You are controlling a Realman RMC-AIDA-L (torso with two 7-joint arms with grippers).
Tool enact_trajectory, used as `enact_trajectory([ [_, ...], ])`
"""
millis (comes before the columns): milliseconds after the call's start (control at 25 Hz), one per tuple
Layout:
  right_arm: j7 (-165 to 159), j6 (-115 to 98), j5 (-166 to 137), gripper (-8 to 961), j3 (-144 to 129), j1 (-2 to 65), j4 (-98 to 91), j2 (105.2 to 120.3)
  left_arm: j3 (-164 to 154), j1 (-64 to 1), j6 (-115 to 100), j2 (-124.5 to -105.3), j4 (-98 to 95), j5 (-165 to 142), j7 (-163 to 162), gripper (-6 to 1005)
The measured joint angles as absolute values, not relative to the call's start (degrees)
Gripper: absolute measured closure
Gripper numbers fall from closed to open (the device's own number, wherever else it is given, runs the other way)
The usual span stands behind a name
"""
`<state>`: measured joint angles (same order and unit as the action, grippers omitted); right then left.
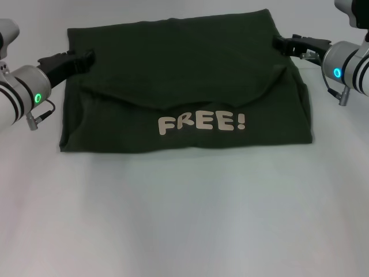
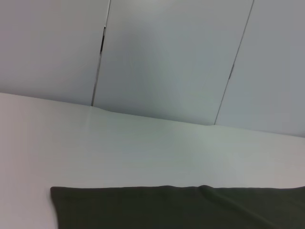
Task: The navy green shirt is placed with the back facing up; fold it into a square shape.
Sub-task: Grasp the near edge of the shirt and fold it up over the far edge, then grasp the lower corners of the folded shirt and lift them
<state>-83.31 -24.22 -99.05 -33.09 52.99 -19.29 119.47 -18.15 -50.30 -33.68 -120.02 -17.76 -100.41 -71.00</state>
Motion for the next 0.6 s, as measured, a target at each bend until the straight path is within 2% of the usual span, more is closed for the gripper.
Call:
enact_trajectory([
  [80,-83.45,-23.69,-99.11,477,-33.36,53.1,-19.25,119.46,-18.16,-50.29,-33.64,-119.97,-17.73,-100.37,-71.01,646],
  [280,-83.81,-23.05,-99.28,237,-33.5,52.96,-19.17,119.11,-18.18,-50.02,-33.91,-119.26,-17.8,-100.37,-71.91,501],
  [480,-87.59,-28.28,-98.95,140,-32.73,50.52,-20.64,117.81,-21.25,-47.7,-39.94,-117.5,-18.65,-100.77,-78.1,315],
  [600,-92.07,-36.75,-98.8,81,-32.82,47.84,-22.25,116.18,-26.2,-44.3,-49.64,-116.1,-22.14,-101.03,-84.99,317],
])
